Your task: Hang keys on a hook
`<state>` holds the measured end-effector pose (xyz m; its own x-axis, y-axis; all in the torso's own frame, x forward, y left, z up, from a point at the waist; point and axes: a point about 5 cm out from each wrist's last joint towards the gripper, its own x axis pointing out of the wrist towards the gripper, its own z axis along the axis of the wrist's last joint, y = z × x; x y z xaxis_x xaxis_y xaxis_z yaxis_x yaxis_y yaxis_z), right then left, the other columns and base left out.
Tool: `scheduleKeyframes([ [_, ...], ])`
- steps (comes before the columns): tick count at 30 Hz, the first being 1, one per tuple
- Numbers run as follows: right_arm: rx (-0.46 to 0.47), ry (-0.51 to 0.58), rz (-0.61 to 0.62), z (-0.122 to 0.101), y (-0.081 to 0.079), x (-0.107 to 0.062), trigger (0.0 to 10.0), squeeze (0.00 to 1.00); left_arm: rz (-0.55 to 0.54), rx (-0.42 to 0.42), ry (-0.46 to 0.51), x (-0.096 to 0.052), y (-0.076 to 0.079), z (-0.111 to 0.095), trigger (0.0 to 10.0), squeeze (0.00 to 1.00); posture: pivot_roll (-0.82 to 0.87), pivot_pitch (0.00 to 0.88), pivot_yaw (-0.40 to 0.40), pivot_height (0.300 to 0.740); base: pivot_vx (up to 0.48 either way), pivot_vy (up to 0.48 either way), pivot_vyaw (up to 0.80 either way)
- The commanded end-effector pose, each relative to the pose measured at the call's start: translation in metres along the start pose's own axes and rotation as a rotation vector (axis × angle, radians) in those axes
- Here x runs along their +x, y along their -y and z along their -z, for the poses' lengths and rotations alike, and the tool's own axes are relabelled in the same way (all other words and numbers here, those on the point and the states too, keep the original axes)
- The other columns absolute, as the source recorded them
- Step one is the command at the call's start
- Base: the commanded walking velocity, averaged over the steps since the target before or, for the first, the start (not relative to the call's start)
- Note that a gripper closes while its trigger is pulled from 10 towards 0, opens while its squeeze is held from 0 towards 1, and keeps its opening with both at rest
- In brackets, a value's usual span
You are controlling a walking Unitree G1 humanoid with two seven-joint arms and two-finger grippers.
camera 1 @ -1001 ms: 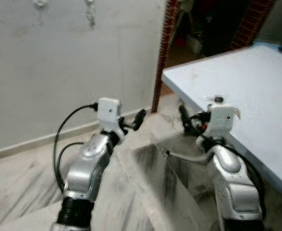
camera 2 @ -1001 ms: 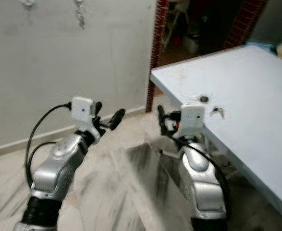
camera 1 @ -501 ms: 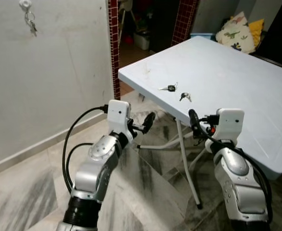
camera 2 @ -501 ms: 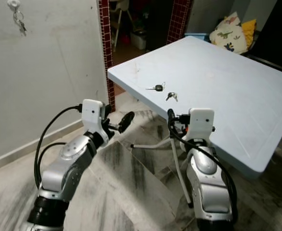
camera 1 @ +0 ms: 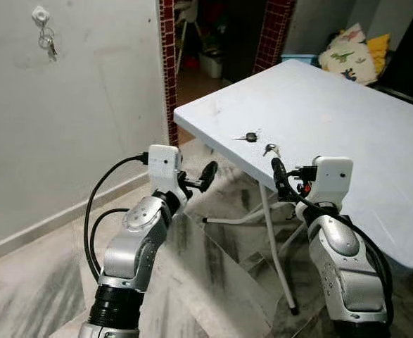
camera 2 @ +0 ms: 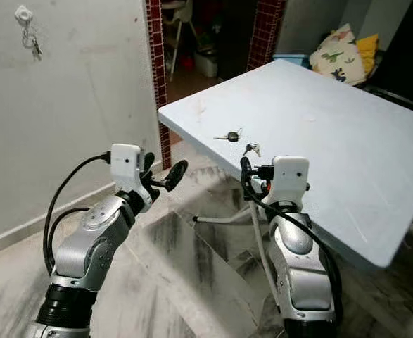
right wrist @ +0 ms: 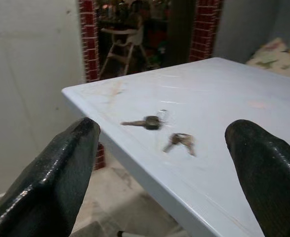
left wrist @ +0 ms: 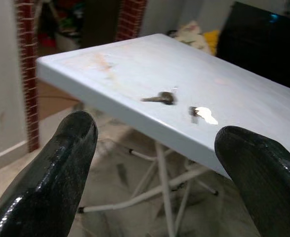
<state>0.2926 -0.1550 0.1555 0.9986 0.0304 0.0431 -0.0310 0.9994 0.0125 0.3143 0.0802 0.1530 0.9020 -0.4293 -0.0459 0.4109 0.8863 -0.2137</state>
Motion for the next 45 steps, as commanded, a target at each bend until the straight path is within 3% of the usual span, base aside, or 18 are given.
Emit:
scheduleKeyframes([
  [1,0.01,0.017,-0.005,-0.005,-0.003,0.002,10.0,0.0,-0.014,0.004,0.002,0.001,-0.002,-0.004,10.0,0.0,0.09,0.0,-0.042,0.74,0.42,0.0,0.0],
  [15,0.007,0.013,0.0,-0.005,-0.003,0.003,10.0,0.0,-0.005,0.004,-0.005,0.002,0.001,-0.003,10.0,0.0,0.09,0.0,-0.04,0.74,0.419,0.0,0.0],
  [45,0.012,-0.043,-0.003,0.003,-0.004,0.004,10.0,0.0,0.015,-0.018,-0.01,0.0,0.008,0.003,10.0,0.0,0.08,0.0,-0.081,0.74,0.0,-0.108,0.0],
])
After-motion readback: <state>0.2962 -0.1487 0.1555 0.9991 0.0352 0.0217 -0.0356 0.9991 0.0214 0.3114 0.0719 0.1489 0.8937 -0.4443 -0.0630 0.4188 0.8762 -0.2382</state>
